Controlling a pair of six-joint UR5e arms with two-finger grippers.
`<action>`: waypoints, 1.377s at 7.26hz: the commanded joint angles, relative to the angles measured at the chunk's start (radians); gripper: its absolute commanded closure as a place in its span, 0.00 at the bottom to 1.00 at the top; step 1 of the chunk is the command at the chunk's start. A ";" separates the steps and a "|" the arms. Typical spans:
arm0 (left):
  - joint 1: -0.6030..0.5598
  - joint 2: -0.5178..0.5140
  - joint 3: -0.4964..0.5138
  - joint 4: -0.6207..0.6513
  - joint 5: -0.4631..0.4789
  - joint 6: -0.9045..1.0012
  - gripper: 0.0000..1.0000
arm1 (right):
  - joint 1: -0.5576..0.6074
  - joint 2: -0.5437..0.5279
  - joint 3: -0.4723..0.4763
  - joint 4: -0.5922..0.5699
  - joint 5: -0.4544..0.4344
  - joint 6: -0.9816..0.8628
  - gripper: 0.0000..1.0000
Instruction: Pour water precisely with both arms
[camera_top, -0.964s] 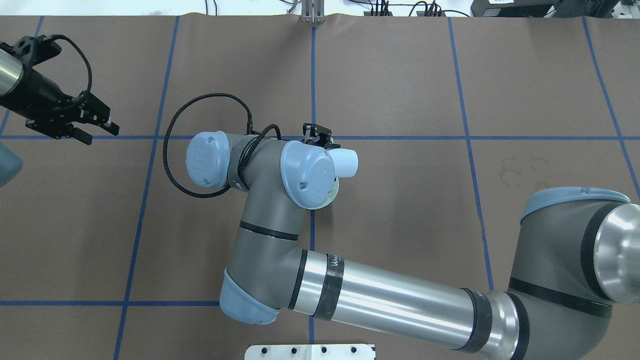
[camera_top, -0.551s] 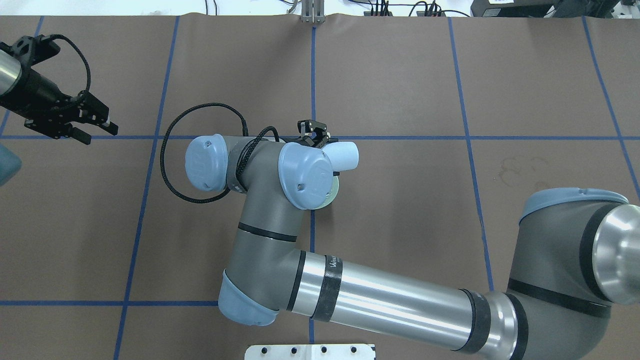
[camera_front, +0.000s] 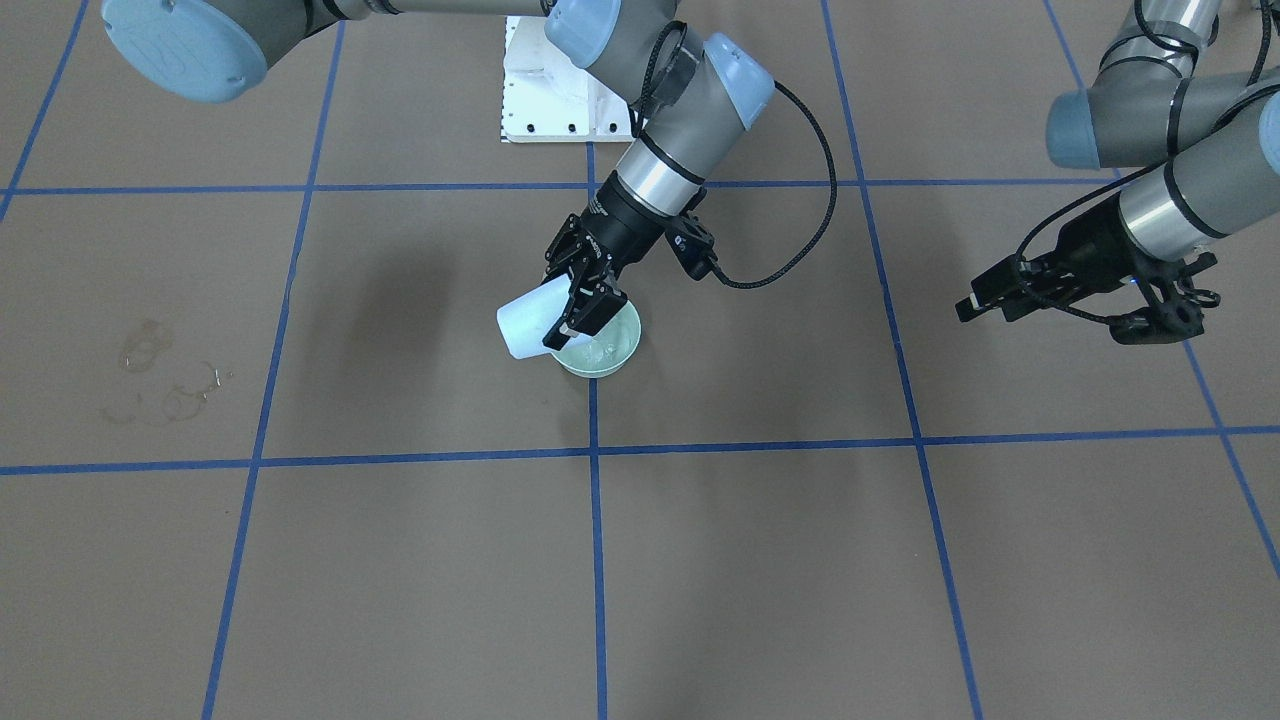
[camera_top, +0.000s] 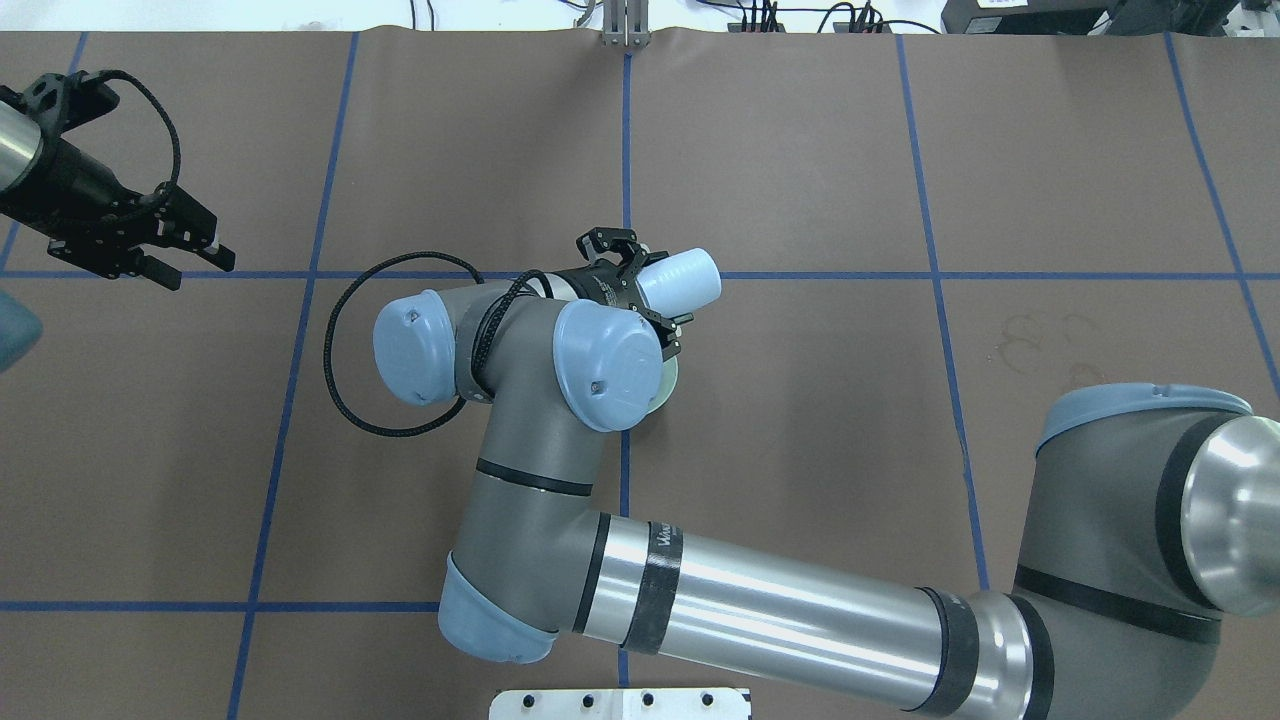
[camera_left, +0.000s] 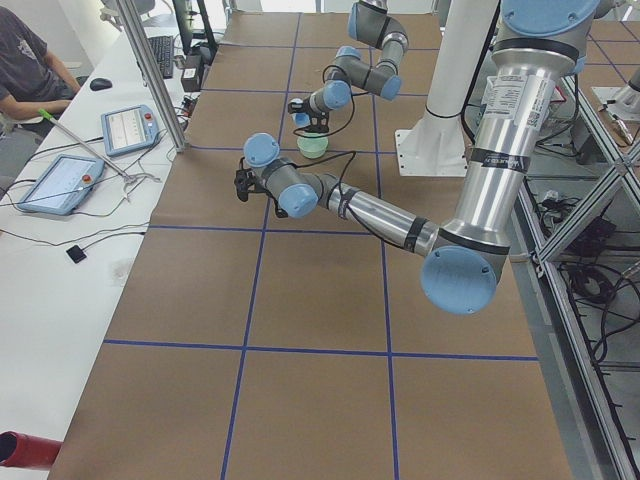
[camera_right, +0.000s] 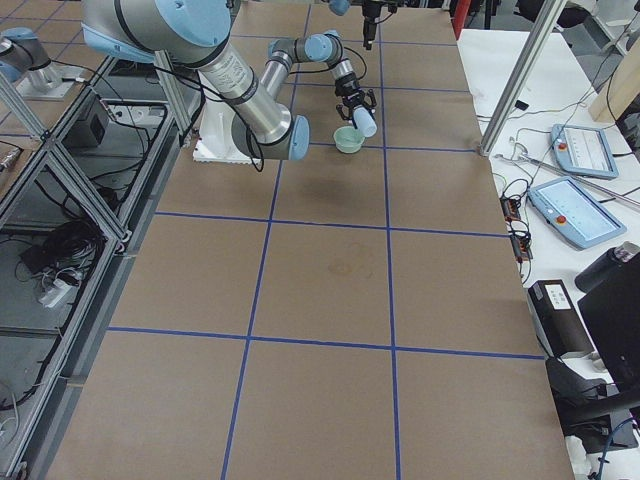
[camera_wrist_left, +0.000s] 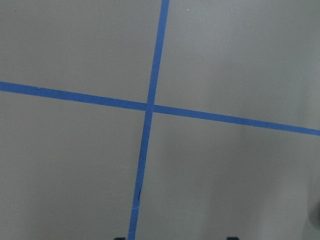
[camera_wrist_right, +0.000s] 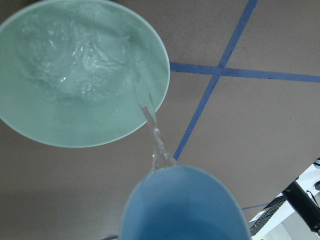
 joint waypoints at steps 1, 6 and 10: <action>0.000 0.000 -0.001 0.000 -0.001 0.000 0.26 | -0.015 -0.004 -0.008 -0.002 -0.038 -0.046 1.00; -0.005 0.000 -0.020 0.007 -0.001 0.000 0.26 | -0.015 -0.126 0.193 0.015 0.053 0.513 1.00; -0.006 0.000 -0.022 0.007 -0.001 -0.002 0.26 | 0.136 -0.566 0.688 0.290 0.286 0.860 1.00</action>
